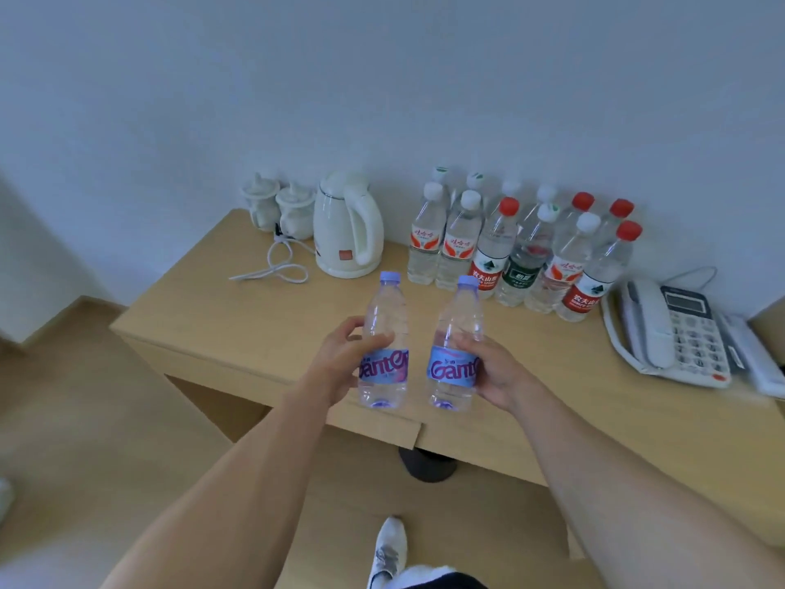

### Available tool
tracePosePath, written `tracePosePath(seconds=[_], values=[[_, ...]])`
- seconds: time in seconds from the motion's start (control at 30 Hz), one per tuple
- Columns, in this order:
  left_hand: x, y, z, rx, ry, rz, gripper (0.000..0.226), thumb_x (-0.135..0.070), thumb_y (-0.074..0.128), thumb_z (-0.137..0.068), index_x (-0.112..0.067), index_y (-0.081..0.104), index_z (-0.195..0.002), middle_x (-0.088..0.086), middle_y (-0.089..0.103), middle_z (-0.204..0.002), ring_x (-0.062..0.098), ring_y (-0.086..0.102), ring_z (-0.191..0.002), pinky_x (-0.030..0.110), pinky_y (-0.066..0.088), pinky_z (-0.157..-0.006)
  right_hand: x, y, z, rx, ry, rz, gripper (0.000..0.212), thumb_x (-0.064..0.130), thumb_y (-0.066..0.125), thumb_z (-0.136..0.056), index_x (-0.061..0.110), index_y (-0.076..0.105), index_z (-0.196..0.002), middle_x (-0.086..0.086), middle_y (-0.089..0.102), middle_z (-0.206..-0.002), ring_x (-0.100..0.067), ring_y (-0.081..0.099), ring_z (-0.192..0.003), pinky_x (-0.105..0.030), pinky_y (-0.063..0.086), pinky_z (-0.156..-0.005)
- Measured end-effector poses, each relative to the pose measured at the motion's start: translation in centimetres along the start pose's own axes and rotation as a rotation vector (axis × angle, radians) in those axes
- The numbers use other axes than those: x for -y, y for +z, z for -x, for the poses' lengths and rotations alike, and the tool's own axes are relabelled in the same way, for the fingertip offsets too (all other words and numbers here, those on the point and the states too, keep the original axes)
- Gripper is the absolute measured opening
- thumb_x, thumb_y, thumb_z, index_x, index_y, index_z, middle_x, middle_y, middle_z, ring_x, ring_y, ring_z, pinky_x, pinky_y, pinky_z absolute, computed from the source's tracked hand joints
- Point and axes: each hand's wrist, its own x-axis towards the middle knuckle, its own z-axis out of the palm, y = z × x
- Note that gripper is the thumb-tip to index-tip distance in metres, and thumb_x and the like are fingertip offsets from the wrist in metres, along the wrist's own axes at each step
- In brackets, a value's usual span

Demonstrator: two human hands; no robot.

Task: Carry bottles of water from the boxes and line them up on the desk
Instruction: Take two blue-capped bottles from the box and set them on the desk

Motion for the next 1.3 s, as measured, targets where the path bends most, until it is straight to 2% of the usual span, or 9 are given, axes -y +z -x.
tracePosePath(seconds=[0.13,0.23,0.43,0.53,0.7,0.8,0.9,1.07,1.3], values=[[-2.5,0.7,-3.9,0.035,0.110,-0.084,0.059,-0.021,0.088,-0.068,-0.018,0.062,-0.121,0.006,0.075,-0.097,0.020,0.074,-0.084,0.037,0.059,-0.069,2.8,-0.8,-3.7,-0.089,-0.106,0.151,0.054,0.030,0.078,-0.073,0.017,0.063,-0.123,0.000,0.073,-0.116,-0.021,0.066,-0.111,-0.031,0.054,-0.085],[-4.1,1.1,-6.3,0.083,0.196,-0.147,0.058,-0.013,0.088,-0.070,-0.019,0.061,-0.121,0.008,0.076,-0.105,0.022,0.074,-0.094,0.027,0.057,-0.070,4.5,-1.1,-5.5,-0.145,-0.153,0.220,0.064,0.030,0.084,-0.067,0.016,0.059,-0.124,0.000,0.071,-0.120,-0.019,0.066,-0.112,-0.034,0.053,-0.089],[-6.9,1.4,-10.6,0.176,0.257,-0.323,0.061,-0.001,0.084,-0.076,-0.020,0.056,-0.126,0.005,0.073,-0.115,0.020,0.070,-0.107,0.036,0.058,-0.088,5.9,-1.3,-7.8,-0.265,-0.238,0.374,0.055,0.016,0.089,-0.071,0.028,0.062,-0.117,0.011,0.072,-0.109,-0.006,0.067,-0.104,-0.020,0.052,-0.077],[-7.6,1.5,-12.0,0.189,0.262,-0.367,0.062,0.001,0.083,-0.076,-0.017,0.054,-0.128,0.004,0.069,-0.122,0.019,0.068,-0.111,0.038,0.057,-0.093,5.9,-1.8,-8.4,-0.338,-0.274,0.457,0.057,0.015,0.092,-0.064,0.037,0.060,-0.107,0.013,0.070,-0.107,-0.006,0.066,-0.103,-0.025,0.054,-0.081],[-6.5,1.4,-13.4,0.238,0.273,-0.395,0.064,0.005,0.082,-0.075,-0.018,0.054,-0.127,0.003,0.065,-0.126,0.021,0.068,-0.111,0.043,0.057,-0.096,5.2,-2.4,-8.6,-0.382,-0.307,0.555,0.060,0.011,0.093,-0.061,0.030,0.061,-0.108,0.002,0.069,-0.118,-0.017,0.065,-0.111,-0.045,0.052,-0.099],[-5.9,1.4,-13.7,0.257,0.326,-0.398,0.067,-0.010,0.087,-0.068,-0.025,0.056,-0.124,-0.007,0.070,-0.118,0.017,0.070,-0.107,0.037,0.058,-0.093,4.9,-2.4,-8.5,-0.382,-0.321,0.585,0.063,0.010,0.092,-0.061,0.025,0.061,-0.114,-0.002,0.066,-0.122,-0.018,0.064,-0.113,-0.046,0.050,-0.102],[-6.0,1.5,-13.7,0.237,0.372,-0.445,0.067,-0.029,0.088,-0.060,-0.029,0.058,-0.120,-0.014,0.070,-0.114,0.010,0.068,-0.108,0.029,0.055,-0.092,4.7,-2.4,-8.2,-0.413,-0.340,0.640,0.067,0.020,0.091,-0.059,0.038,0.059,-0.115,0.009,0.068,-0.117,-0.008,0.064,-0.110,-0.037,0.051,-0.101],[-6.6,1.1,-13.2,0.196,0.436,-0.660,0.062,-0.029,0.089,-0.067,-0.045,0.054,-0.116,-0.025,0.064,-0.115,-0.008,0.060,-0.104,0.010,0.049,-0.075,4.9,-2.0,-7.2,-0.438,-0.361,0.752,0.078,0.030,0.091,-0.060,0.040,0.052,-0.126,0.018,0.065,-0.113,-0.003,0.062,-0.106,-0.027,0.056,-0.087],[-9.6,2.1,-12.4,0.045,0.594,-0.922,0.071,-0.037,0.090,-0.067,-0.037,0.057,-0.130,-0.018,0.065,-0.111,0.000,0.060,-0.097,0.023,0.053,-0.077,6.7,-0.6,-6.7,-0.555,-0.457,0.908,0.067,0.034,0.091,-0.059,0.031,0.055,-0.114,0.018,0.059,-0.107,-0.001,0.055,-0.099,-0.027,0.051,-0.080]])
